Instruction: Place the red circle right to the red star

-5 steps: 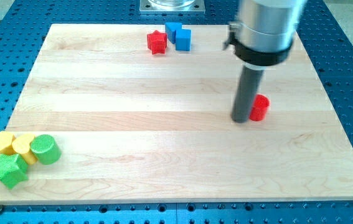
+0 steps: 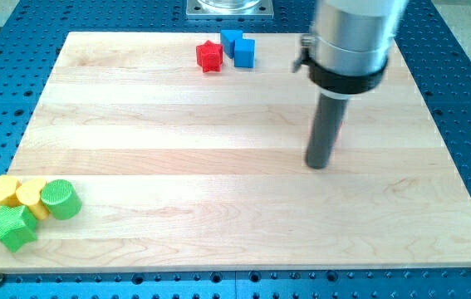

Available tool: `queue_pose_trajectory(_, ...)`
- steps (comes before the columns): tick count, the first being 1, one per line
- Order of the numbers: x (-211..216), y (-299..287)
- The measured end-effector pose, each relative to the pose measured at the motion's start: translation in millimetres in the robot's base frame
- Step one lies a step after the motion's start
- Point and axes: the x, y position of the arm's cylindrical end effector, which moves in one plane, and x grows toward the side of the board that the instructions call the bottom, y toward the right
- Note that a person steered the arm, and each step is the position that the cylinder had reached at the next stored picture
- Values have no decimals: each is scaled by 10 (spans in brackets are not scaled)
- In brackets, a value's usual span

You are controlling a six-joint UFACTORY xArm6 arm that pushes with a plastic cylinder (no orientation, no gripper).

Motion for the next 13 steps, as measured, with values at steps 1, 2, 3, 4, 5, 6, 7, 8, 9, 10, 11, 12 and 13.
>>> queue_pose_trajectory(1, -367, -164)
queue_pose_trajectory(2, -810, -976)
queue_pose_trajectory(3, -309, -503)
queue_pose_trajectory(4, -201, -53)
queue_pose_trajectory(5, -605, 180)
queue_pose_trajectory(6, -840, -869)
queue_pose_trajectory(7, -1216, -1109)
queue_pose_trajectory(8, -1548, -1338)
queue_pose_trajectory(9, -1577, -1362)
queue_pose_trajectory(10, -1548, -900)
queue_pose_trajectory(11, -1550, -776)
queue_pose_trajectory(12, -1626, -672)
queue_pose_trajectory(13, -1774, -833)
